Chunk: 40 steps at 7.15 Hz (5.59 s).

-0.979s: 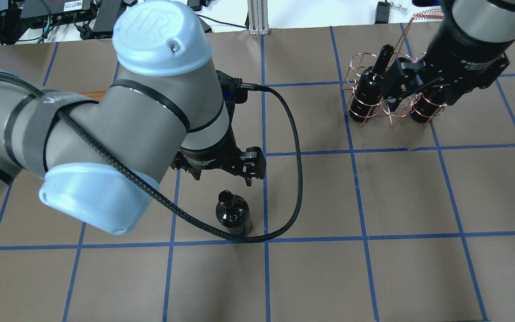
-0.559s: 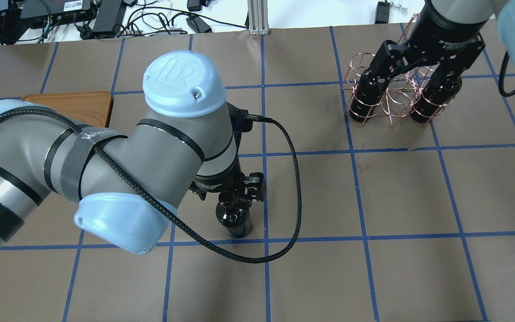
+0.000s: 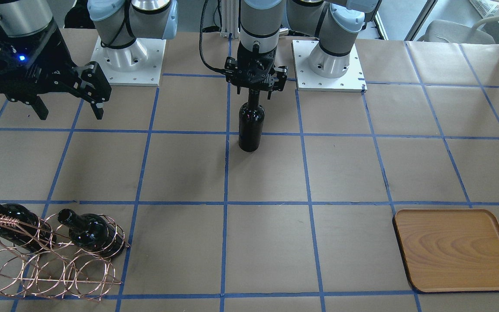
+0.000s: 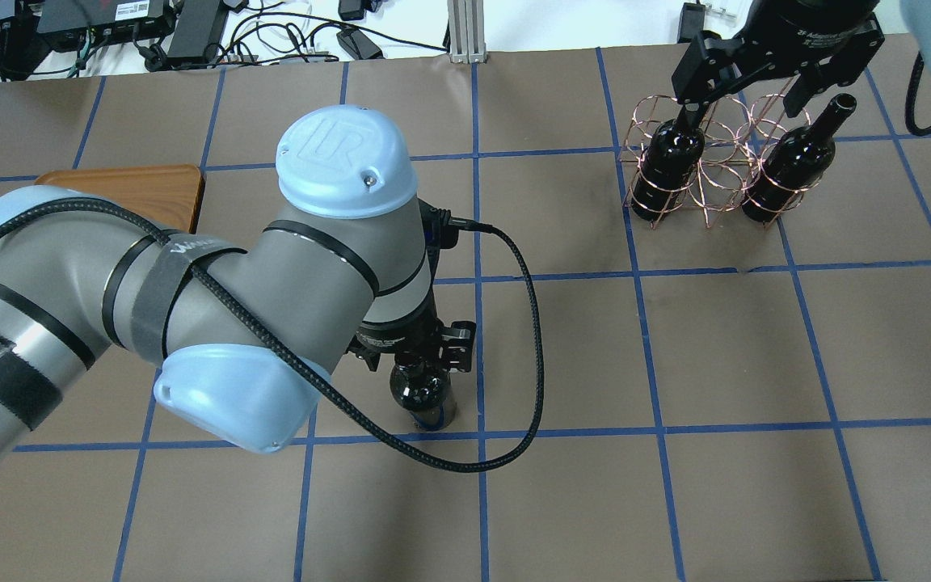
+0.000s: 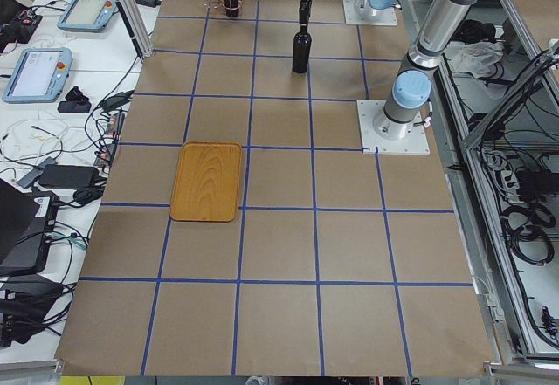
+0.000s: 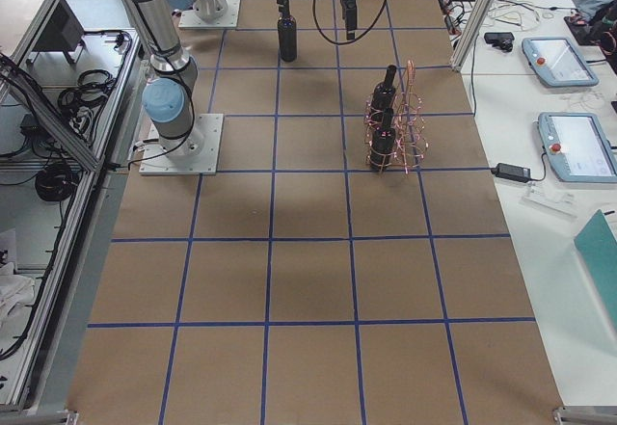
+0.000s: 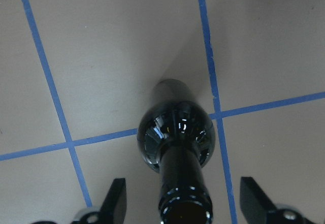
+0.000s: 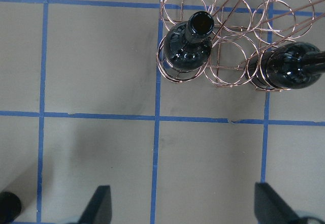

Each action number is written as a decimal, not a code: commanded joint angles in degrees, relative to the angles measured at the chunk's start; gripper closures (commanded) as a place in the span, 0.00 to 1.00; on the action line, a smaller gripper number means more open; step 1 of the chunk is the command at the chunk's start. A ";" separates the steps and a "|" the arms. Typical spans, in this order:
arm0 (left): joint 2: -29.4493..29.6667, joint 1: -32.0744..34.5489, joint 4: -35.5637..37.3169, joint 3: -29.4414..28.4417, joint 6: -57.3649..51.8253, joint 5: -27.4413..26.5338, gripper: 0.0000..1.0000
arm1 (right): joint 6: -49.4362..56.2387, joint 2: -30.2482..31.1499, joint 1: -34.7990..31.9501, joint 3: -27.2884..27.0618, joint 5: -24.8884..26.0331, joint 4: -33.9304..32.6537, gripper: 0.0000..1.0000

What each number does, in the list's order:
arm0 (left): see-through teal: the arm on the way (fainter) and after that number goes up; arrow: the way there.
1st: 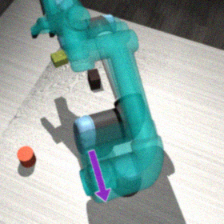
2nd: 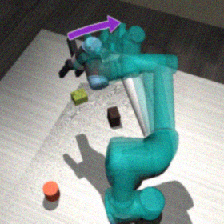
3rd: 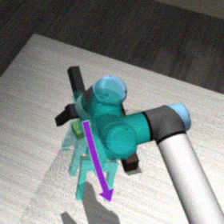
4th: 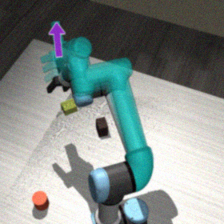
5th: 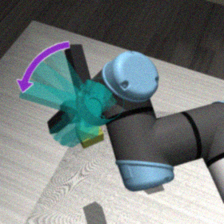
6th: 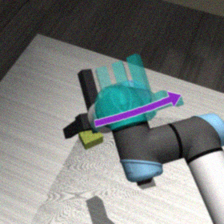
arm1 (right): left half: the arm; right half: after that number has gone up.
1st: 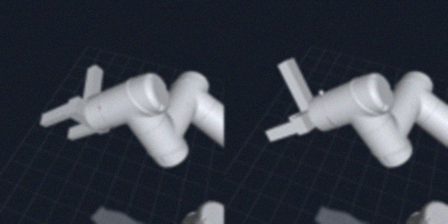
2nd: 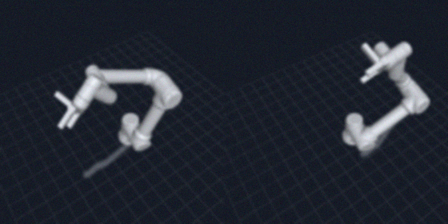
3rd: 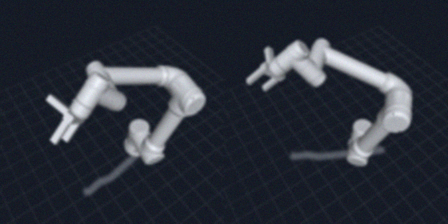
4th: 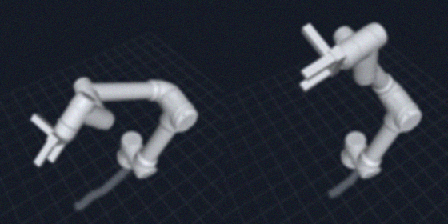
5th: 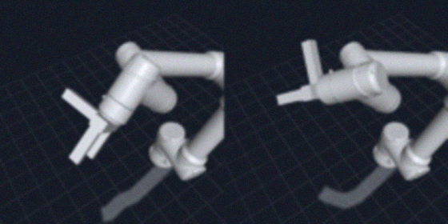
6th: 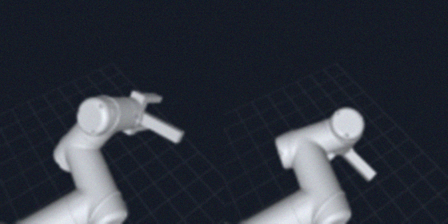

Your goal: Take wine from basket and place on tray

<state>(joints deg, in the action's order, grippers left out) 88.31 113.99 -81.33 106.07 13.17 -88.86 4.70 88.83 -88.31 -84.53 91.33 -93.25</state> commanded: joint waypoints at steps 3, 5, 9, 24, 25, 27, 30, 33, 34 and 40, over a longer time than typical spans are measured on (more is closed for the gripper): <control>0.19 0.00 -0.24 -0.16 -0.33 -0.08 0.75 | -0.13 1.95 -0.29 -1.42 0.25 0.09 0.00; 0.28 -0.18 -0.32 -0.77 -0.07 0.00 1.00 | -0.05 3.27 -0.81 -2.91 0.16 0.70 0.00; 0.80 -8.56 -2.68 -9.01 -7.41 -2.63 1.00 | -6.35 4.16 -0.81 -2.92 0.16 5.27 0.00; 27.69 -53.17 -2.89 -38.05 -48.58 -2.98 1.00 | -6.55 4.16 -1.43 -2.39 -0.72 5.53 0.00; 28.40 -53.17 -2.53 -38.05 -48.59 -2.98 1.00 | -6.55 4.16 -1.43 -2.39 -0.72 5.53 0.00; 29.37 -53.17 -1.03 -38.05 -48.59 -2.98 1.00 | -6.64 4.16 -1.43 -2.39 -0.72 5.53 0.00; 29.90 -53.17 -1.03 -37.96 -48.59 -2.81 0.83 | -6.55 4.16 -1.43 -2.39 -0.72 5.53 0.00; 29.03 -53.17 -2.25 -37.70 -48.59 -2.90 0.06 | -6.64 4.16 -1.43 -2.39 -0.72 5.62 0.00; 27.89 -53.17 -3.13 -37.43 -48.59 -3.07 0.00 | -6.64 4.16 -1.43 -2.39 -0.72 5.62 0.00; 8.39 -47.23 -15.18 -30.68 -31.68 -0.26 0.00 | -6.11 4.07 -1.43 -2.39 -0.72 5.18 0.00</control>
<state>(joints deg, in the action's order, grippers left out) 100.28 63.87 -96.16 73.25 -24.79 -89.64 -1.67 92.96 -89.74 -86.92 90.64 -87.93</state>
